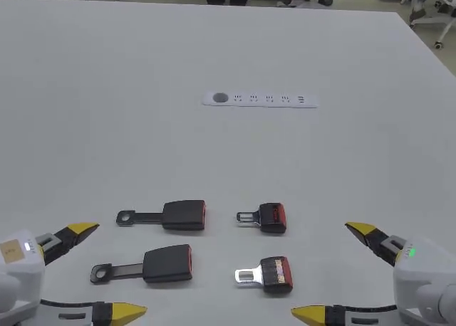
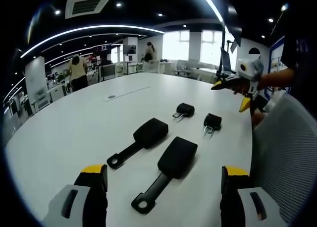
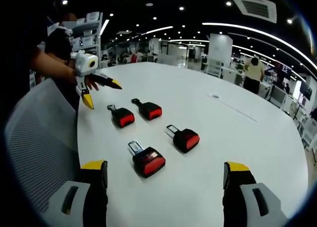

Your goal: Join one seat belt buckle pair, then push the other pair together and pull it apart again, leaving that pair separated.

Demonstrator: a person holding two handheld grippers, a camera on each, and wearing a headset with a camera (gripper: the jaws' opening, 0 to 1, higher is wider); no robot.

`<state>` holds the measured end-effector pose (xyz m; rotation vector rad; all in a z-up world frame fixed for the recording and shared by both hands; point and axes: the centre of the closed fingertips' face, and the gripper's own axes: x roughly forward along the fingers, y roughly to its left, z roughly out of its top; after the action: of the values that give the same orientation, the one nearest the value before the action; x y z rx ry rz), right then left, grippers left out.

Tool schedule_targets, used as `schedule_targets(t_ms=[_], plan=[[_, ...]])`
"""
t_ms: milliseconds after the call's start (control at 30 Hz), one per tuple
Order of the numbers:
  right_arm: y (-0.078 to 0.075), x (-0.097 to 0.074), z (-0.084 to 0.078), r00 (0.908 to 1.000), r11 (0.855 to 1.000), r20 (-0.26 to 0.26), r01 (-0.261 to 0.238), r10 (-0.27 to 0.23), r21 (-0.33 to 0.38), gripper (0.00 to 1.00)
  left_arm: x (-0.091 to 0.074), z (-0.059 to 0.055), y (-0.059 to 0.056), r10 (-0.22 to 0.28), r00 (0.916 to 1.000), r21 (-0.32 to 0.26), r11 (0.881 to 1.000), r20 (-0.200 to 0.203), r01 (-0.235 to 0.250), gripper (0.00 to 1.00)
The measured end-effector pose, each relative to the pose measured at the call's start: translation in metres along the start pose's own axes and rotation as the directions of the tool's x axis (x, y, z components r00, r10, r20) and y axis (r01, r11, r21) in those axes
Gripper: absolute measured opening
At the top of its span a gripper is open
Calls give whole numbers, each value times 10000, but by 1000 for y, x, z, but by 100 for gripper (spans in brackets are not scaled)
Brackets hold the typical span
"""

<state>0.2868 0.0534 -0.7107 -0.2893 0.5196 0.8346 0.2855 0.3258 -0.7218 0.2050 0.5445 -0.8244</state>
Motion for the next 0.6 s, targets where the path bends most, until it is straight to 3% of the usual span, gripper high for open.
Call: schedule_targets(t_ms=[600], plan=[[2, -1, 1, 10000, 9998, 54, -79, 80, -197, 99, -2, 8, -2, 136, 9998, 62, 9999, 124, -136, 100]])
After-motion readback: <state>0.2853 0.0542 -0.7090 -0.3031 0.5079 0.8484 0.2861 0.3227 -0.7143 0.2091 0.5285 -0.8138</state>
